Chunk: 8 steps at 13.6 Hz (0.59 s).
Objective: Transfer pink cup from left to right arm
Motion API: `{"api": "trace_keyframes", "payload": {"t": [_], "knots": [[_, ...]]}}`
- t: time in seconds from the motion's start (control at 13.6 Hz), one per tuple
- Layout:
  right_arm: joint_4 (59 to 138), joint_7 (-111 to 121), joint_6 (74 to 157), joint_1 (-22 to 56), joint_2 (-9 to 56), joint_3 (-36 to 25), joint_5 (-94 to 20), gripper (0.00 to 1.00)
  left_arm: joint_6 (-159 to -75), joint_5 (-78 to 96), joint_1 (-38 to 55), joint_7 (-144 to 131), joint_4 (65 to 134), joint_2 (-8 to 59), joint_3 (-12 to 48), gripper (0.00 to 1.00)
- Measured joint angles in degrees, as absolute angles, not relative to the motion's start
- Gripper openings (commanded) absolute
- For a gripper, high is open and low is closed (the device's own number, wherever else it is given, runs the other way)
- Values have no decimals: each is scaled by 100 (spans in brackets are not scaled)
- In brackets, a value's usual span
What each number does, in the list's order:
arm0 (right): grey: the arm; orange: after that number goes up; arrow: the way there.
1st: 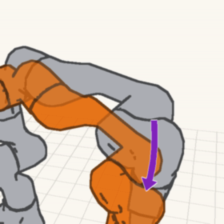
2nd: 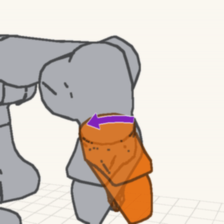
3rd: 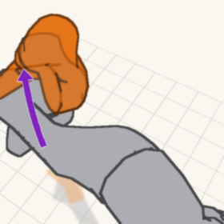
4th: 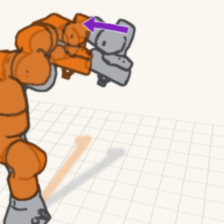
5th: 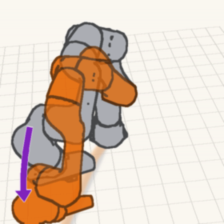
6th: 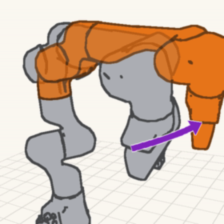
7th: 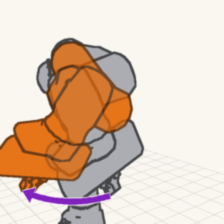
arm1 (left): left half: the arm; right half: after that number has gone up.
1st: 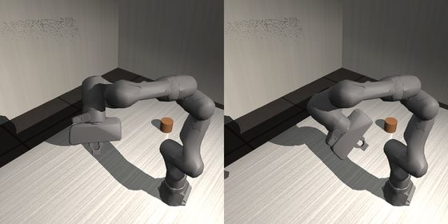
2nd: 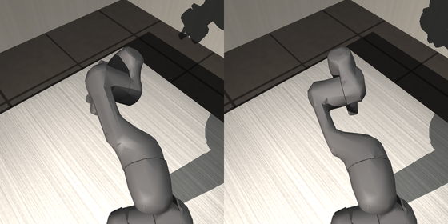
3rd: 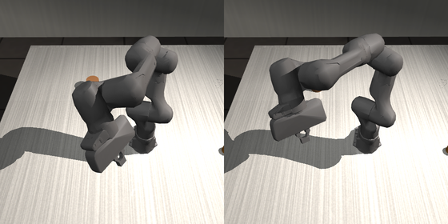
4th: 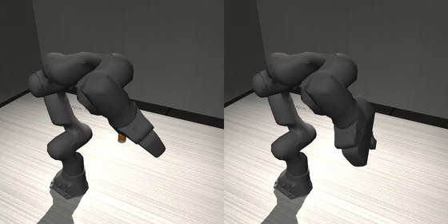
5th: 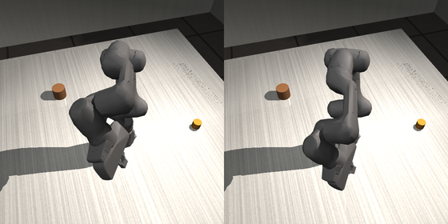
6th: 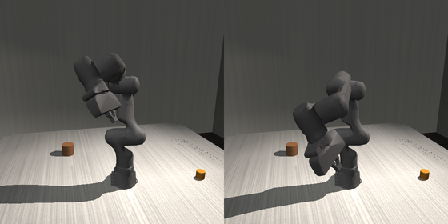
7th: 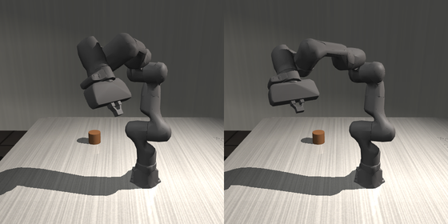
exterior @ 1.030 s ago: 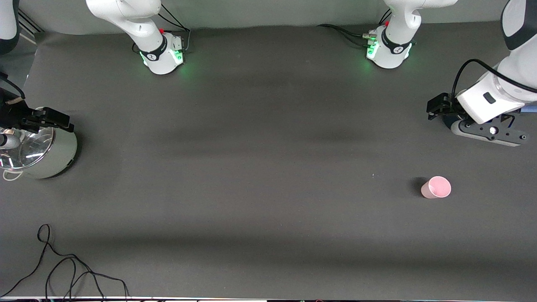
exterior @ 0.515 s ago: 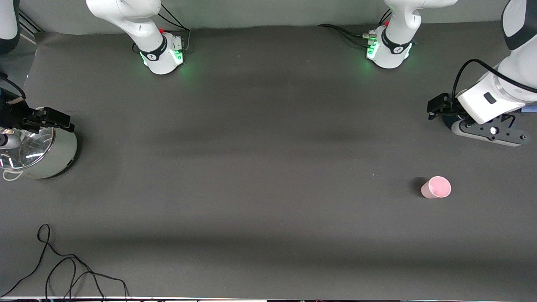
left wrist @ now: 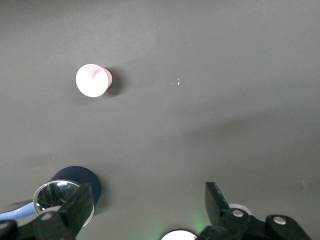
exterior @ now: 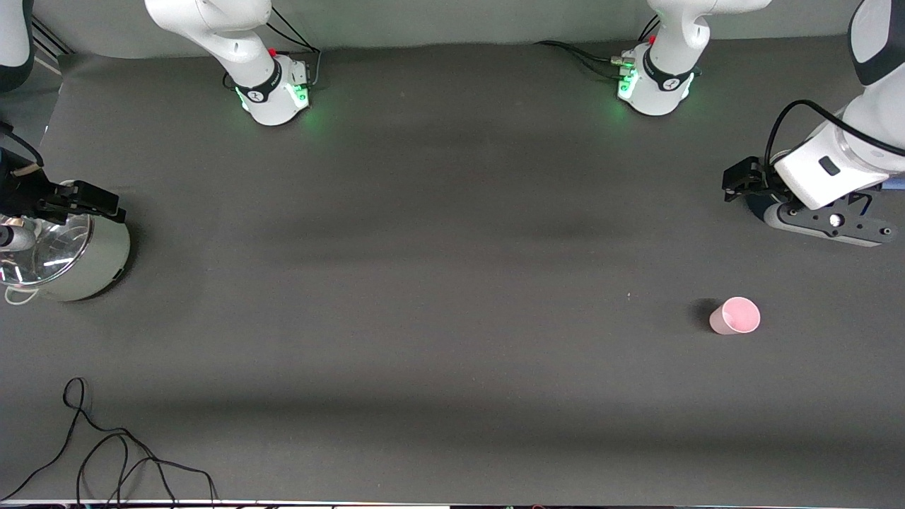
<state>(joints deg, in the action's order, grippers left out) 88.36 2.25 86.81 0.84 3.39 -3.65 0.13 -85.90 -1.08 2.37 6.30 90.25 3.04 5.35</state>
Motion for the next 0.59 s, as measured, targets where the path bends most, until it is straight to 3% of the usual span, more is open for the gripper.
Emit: {"api": "trace_keyframes", "payload": {"t": [0.59], "knots": [[8836, 225, 8679, 85, 339, -365, 13, 100, -8634, -117, -368, 2415, 9025, 348, 416, 99]]}}
